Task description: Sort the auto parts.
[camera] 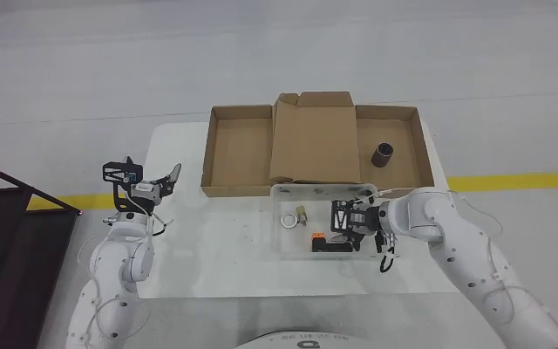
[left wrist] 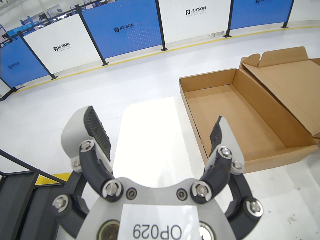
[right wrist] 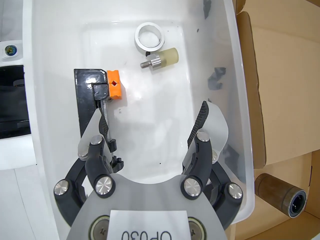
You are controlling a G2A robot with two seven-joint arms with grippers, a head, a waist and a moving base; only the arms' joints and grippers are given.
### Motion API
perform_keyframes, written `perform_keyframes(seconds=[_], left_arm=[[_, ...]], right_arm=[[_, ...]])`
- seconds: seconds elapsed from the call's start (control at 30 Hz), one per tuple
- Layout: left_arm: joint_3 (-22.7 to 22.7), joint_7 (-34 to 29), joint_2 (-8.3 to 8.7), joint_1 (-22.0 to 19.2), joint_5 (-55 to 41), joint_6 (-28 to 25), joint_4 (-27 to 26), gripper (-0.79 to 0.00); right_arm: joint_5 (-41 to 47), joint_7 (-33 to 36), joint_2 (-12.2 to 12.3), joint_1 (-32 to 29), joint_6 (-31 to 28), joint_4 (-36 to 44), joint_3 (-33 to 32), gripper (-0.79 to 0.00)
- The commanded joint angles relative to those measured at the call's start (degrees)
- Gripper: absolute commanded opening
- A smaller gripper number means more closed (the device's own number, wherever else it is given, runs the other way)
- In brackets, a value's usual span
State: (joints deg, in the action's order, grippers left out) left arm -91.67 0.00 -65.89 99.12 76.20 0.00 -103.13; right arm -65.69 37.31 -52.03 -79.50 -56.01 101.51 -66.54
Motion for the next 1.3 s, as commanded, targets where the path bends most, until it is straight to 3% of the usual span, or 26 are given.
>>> perform_keyframes(seconds=[0.0,0.3,0.77,0.83,0.97,1.27], left_arm=[[0.0,0.0,0.0,0.0,0.0,0.0,0.0,0.0],[0.0,0.0,0.0,0.0,0.0,0.0,0.0,0.0],[0.0,0.0,0.0,0.0,0.0,0.0,0.0,0.0],[0.0,0.0,0.0,0.0,0.0,0.0,0.0,0.0],[0.0,0.0,0.0,0.0,0.0,0.0,0.0,0.0],[0.0,0.0,0.0,0.0,0.0,0.0,0.0,0.0]], right_arm=[[1.3,1.5,0.2,0.1,-0.9,-0.3,0.1,-0.092],[7.3,12.0,0.7,1.9,1.1,0.5,2.0,-0.052],[7.1,15.4,0.9,4.1,7.1,2.1,5.7,-0.083],[7.3,14.4,1.0,4.0,7.4,2.2,5.5,-0.102],[9.0,12.4,1.2,3.4,7.6,2.5,4.8,-0.329],[11.3,12.7,1.6,3.4,5.9,2.8,5.9,-0.342]])
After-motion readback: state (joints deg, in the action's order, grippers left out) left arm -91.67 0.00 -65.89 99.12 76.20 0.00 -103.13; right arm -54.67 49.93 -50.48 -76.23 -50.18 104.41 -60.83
